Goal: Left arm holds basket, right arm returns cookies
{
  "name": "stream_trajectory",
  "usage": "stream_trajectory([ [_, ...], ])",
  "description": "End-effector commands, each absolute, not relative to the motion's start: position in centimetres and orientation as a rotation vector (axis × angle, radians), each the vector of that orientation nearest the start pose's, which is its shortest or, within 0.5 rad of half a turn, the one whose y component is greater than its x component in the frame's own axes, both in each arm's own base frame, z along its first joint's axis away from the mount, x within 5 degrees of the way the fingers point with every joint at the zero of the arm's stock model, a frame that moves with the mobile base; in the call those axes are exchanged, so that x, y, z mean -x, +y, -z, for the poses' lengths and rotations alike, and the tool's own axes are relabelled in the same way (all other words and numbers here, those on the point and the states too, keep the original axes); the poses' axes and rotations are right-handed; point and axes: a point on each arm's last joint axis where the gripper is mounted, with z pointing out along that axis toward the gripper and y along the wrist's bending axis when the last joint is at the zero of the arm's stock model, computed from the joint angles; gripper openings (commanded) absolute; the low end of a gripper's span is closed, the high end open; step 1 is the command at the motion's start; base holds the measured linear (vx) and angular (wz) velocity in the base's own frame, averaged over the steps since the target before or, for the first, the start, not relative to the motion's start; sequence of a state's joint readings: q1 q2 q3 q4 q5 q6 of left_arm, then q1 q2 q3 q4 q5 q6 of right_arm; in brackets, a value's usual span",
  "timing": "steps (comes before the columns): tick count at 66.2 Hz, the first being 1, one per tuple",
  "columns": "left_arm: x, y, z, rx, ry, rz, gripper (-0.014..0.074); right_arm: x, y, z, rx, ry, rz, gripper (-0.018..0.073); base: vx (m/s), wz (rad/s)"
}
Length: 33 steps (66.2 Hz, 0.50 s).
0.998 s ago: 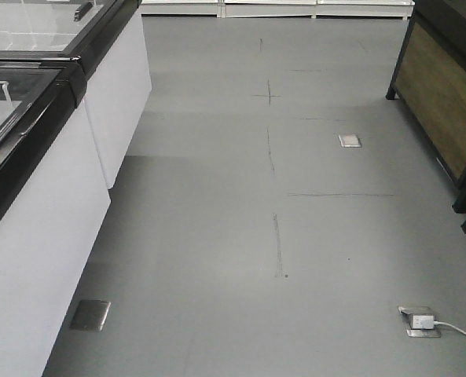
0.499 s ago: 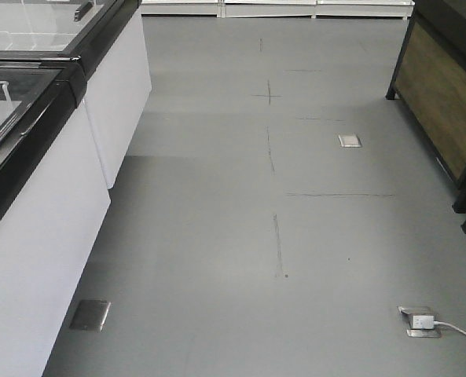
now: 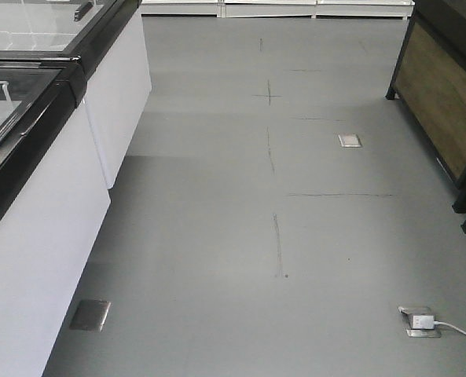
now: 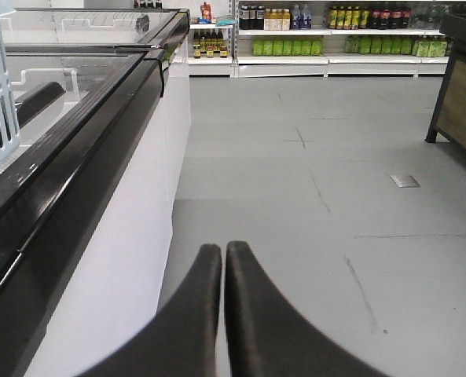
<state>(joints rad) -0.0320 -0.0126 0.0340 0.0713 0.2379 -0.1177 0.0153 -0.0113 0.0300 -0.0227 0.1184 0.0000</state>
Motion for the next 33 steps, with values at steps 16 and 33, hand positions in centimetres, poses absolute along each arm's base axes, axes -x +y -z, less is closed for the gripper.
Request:
stream_trajectory([
  [16, -5.6, -0.1, -19.8, 0.023, 1.542, 0.068, -0.0006, -5.6, 0.1, -20.1, 0.04, 1.532, 0.017, -0.0009, 0.0, 0.0],
  [33, -5.1, -0.2, -23.0, 0.125, 1.362, 0.211, -0.0006, -5.6, 0.1, -20.1, 0.04, 1.532, 0.017, -0.0009, 0.0, 0.0],
])
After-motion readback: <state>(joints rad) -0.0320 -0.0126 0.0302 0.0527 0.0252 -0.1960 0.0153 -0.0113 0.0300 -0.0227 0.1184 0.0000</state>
